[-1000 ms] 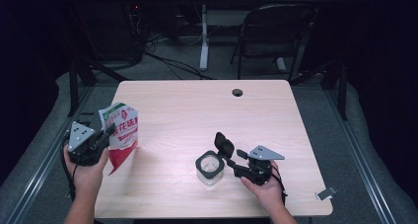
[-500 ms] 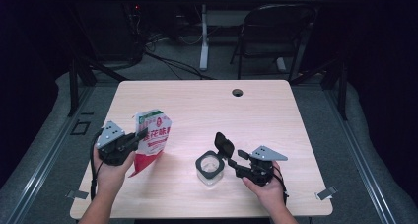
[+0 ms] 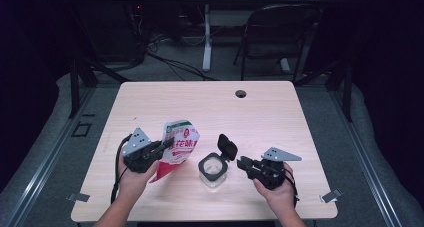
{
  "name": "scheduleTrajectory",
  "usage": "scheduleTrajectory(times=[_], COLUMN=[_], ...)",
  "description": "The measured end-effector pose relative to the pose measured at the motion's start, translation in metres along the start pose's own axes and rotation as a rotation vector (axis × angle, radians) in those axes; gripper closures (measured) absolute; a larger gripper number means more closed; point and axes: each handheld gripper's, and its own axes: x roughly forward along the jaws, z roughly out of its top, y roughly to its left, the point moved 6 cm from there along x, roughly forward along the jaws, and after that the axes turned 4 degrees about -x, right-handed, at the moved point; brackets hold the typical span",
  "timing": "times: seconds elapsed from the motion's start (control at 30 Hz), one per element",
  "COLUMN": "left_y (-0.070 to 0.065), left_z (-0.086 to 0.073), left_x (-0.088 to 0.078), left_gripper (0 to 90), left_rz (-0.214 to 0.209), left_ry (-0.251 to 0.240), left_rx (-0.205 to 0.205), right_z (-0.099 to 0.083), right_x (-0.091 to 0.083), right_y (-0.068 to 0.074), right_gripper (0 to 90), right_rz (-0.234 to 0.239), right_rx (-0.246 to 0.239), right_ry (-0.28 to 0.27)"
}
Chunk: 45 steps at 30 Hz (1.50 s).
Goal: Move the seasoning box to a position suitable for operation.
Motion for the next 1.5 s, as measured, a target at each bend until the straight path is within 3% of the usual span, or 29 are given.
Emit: scheduleTrajectory(times=[0.1,0.17,0.37,0.6,0.7,0.87,0.93,1.1,1.2,1.33,1.5], left_y=[-0.002,-0.002,-0.002,-0.001,-0.002,-0.004,-0.004,-0.005,-0.005,-0.005,-0.005], left_z=[-0.002,-0.002,-0.007,-0.013,-0.016,-0.019,-0.02,-0.025,-0.029,-0.033,-0.038], left_x=[-0.002,-0.002,-0.005,-0.01,-0.01,-0.009,-0.009,-0.011,-0.012,-0.015,-0.018], left_gripper=[90.0,90.0,90.0,90.0,90.0,90.0,90.0,90.0,90.0,90.0,89.8], left_rz=[-0.002,0.001,0.009,0.009,0.011,0.015,0.009,0.002,0.003,0.003,0.013], left_ry=[0.004,-0.003,0.013,0.016,0.019,0.027,0.021,0.027,0.033,0.043,0.051], left_rx=[0.005,-0.002,-0.002,-0.036,-0.038,-0.034,-0.045,-0.055,-0.071,-0.078,-0.072], right_z=[0.01,0.017,0.032,0.058,0.065,0.058,0.055,0.049,0.047,0.041,0.038], right_x=[-0.007,-0.011,-0.016,-0.014,-0.002,0.033,0.044,0.061,0.071,0.082,0.09], right_y=[0.003,0.005,0.018,0.054,0.064,0.067,0.069,0.078,0.084,0.09,0.094], right_gripper=[79.3,81.1,84.0,86.2,84.7,80.5,78.7,76.4,76.5,78.5,88.8], right_rz=[0.058,0.058,0.095,0.173,0.183,0.169,0.173,0.157,0.18,0.171,0.205], right_rx=[0.066,0.063,0.011,-0.06,-0.078,-0.091,-0.085,-0.128,-0.102,-0.133,-0.114], right_ry=[-0.038,-0.065,-0.076,-0.073,-0.061,0.042,0.057,0.084,0.1,0.139,0.166])
